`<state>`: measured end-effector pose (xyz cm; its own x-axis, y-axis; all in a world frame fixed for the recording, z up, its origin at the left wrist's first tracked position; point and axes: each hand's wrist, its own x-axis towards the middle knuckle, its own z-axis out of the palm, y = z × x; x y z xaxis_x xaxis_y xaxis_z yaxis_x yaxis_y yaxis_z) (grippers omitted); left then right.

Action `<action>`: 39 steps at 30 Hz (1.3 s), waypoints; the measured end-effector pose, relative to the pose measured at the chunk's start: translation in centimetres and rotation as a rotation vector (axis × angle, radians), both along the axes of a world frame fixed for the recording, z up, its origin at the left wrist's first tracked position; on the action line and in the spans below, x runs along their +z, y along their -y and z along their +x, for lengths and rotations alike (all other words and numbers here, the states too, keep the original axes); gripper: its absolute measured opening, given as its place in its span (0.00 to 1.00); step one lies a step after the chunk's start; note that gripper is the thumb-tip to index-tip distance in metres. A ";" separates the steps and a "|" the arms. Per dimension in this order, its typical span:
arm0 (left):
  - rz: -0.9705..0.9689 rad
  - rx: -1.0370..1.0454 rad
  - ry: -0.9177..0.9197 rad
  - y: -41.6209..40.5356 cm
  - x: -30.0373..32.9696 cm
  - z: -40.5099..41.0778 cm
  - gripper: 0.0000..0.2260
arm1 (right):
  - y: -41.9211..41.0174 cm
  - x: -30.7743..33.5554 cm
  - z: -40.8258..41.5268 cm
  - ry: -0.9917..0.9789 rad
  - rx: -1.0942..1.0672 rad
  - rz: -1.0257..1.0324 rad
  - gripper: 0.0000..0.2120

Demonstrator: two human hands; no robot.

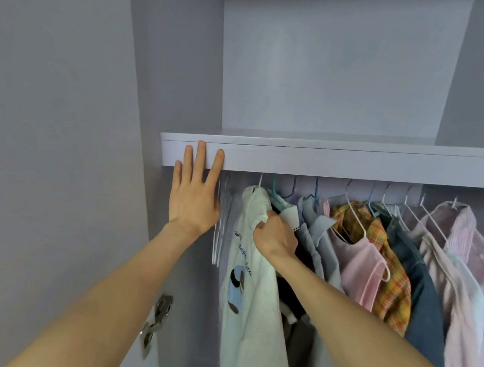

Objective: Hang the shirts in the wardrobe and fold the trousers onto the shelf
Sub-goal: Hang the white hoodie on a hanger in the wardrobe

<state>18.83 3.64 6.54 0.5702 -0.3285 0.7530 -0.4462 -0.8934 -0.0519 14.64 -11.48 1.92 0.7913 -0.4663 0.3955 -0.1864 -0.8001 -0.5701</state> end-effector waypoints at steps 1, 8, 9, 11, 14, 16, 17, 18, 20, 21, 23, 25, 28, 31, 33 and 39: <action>-0.003 0.002 0.016 0.3 -0.4 0.5 0.42 | 0.5 -0.6 0.9 0.008 -0.012 -0.022 0.13; -0.052 0.033 0.138 1.3 -1.5 2.1 0.45 | 3.4 -4.2 6.3 -0.022 -0.012 -0.008 0.15; -0.057 0.040 0.142 1.3 -1.5 2.2 0.45 | 4.0 -4.6 6.6 -0.031 -0.024 0.020 0.15; -0.060 0.048 0.144 1.4 -1.6 2.2 0.45 | 5.7 -5.5 6.6 -0.019 -0.064 0.100 0.16; -0.065 0.058 0.133 1.6 -1.7 1.9 0.45 | 8.0 -6.0 5.6 0.040 -0.140 0.256 0.18; -0.063 0.063 0.132 1.6 -1.5 1.7 0.44 | 9.1 -5.7 5.1 0.078 -0.178 0.319 0.17; -0.059 0.061 0.130 1.6 -1.4 1.6 0.44 | 9.2 -5.6 4.9 0.090 -0.185 0.333 0.17; -0.057 0.059 0.128 1.5 -1.3 1.6 0.44 | 9.1 -5.3 4.9 0.096 -0.186 0.322 0.16; -0.046 0.057 0.121 1.4 -1.2 1.6 0.43 | 7.8 -5.2 5.0 0.082 -0.174 0.242 0.15; -0.041 0.058 0.114 1.4 -1.2 1.6 0.44 | 7.1 -5.3 5.2 0.068 -0.162 0.190 0.15; -0.030 0.056 0.106 1.2 -1.2 1.5 0.44 | 6.0 -5.6 5.5 0.042 -0.127 0.117 0.14; -0.007 0.057 0.094 0.9 -1.0 1.3 0.44 | 5.9 -5.4 5.7 0.000 -0.119 0.051 0.14; 0.029 0.068 0.062 0.4 -0.6 0.9 0.44 | 6.9 -4.5 5.4 -0.073 -0.129 -0.029 0.15; 0.037 0.069 0.015 0.5 -0.3 0.2 0.44 | 6.7 -4.3 4.6 -0.088 -0.134 0.016 0.15; 0.037 0.061 -0.027 0.5 0.1 -0.4 0.43 | 6.0 -4.2 3.7 -0.108 -0.118 0.071 0.16; 0.027 -0.001 -0.236 -0.5 -1.1 -4.0 0.39 | 3.7 -4.0 -2.5 -0.190 -0.018 -0.041 0.20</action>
